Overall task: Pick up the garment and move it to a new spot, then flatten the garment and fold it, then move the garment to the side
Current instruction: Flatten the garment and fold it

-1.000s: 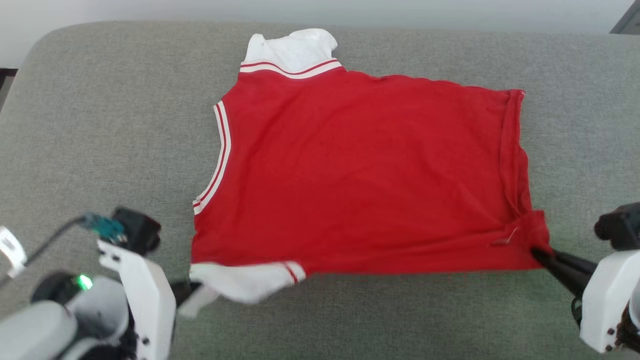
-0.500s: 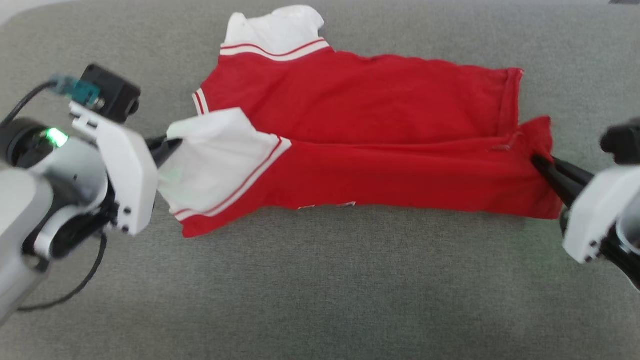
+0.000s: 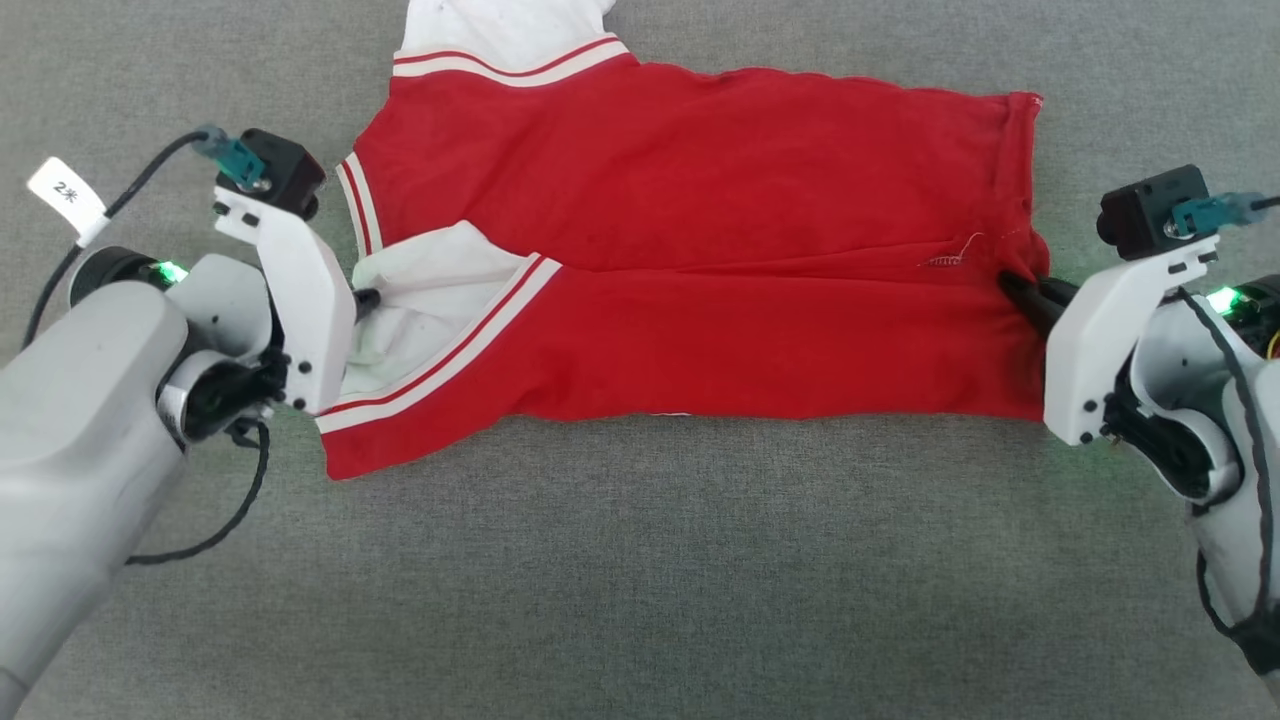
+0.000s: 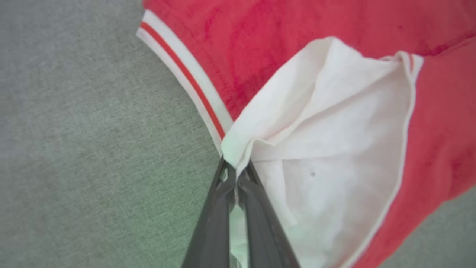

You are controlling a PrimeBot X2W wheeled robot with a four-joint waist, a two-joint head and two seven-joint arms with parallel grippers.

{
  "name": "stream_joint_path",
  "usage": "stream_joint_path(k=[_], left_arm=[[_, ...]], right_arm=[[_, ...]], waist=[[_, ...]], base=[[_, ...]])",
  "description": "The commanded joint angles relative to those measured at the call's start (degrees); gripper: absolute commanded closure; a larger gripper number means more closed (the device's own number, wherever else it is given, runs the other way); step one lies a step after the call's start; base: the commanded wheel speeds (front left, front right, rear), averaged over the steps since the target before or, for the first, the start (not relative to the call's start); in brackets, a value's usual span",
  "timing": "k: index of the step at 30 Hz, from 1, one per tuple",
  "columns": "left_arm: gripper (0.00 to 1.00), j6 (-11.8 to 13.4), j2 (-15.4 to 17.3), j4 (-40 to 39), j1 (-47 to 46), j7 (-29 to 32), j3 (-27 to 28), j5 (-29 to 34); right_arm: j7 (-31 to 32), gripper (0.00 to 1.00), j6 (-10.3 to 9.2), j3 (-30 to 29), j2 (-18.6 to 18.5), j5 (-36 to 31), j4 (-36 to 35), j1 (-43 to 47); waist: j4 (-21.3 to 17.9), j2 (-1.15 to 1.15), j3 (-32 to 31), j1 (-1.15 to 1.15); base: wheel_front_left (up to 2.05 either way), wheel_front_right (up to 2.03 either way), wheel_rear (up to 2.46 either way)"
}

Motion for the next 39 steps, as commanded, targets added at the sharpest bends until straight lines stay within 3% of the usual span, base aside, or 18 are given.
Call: stream_joint_path(k=[1,2,3,4,5,11,17,23,29,34,39], left_arm=[[0.63,-0.4,-0.7,2.4,-1.6,0.0,0.3,-0.4],[0.51,-0.7,-1.1,3.2,-1.9,-0.2,0.3,-0.5],[0.26,-0.9,-1.2,3.8,-2.3,-0.8,0.5,-0.4],[0.26,-0.9,-1.2,3.8,-2.3,-0.8,0.5,-0.4],[0.0,-1.0,-1.2,4.3,-2.5,-1.3,0.6,-0.3],[0.0,-0.9,0.6,2.5,-2.0,-2.8,1.3,-0.5],[0.0,4.1,6.3,-8.1,2.2,-1.3,2.3,-2.0],[0.0,12.2,11.7,-20.8,8.5,1.2,2.7,-4.1],[0.0,20.0,15.0,-29.3,14.7,2.5,2.9,-6.7],[0.0,22.9,14.9,-30.4,17.5,1.6,3.4,-8.4],[0.0,23.2,12.8,-25.3,19.1,-0.2,4.2,-10.3]], right_arm=[[-0.4,0.41,-0.13,0.7,0.5,0.0,1.5,-1.5],[-0.4,0.0,-0.13,0.9,0.5,0.4,2.1,-1.9],[-0.4,0.0,-0.13,1.2,0.2,0.8,2.5,-2.2],[-0.4,0.0,-0.13,1.2,0.2,0.8,2.5,-2.2],[-0.4,0.0,-0.13,1.4,0.0,1.0,2.7,-2.5],[-3.4,0.0,-0.13,1.4,-2.5,2.5,-0.9,-0.8],[-9.3,0.0,-0.1,-6.3,-2.2,-0.6,-8.0,4.0],[-15.5,0.0,-0.09,-15.7,2.7,-6.0,-15.6,9.5],[-18.9,0.0,-0.09,-23.4,8.8,-11.1,-22.9,14.4],[-17.5,0.0,-0.09,-25.3,12.7,-12.8,-27.6,17.8],[-15.0,0.0,-0.09,-24.4,14.8,-12.3,-29.4,20.5]], waist=[[0.0,0.0,0.0,0.0],[0.0,0.0,-0.1,0.0],[0.0,0.0,-0.2,0.0],[0.0,0.0,-0.2,0.0],[0.0,0.0,-0.3,0.0],[0.3,0.0,-1.6,0.0],[0.7,0.0,-2.8,0.0],[0.5,0.0,-3.2,0.0],[-0.1,0.0,-3.0,0.0],[-1.1,0.0,-2.3,0.0],[-2.2,0.0,-1.5,0.0]], base=[[0.0,0.0,0.0],[0.0,0.0,0.0],[0.0,0.0,0.0],[0.0,0.0,0.0],[0.0,0.0,0.0],[0.0,0.0,0.0],[0.0,0.0,0.0],[0.0,0.0,0.0],[0.0,0.0,0.0],[0.0,0.0,0.0],[0.0,0.0,0.0]])
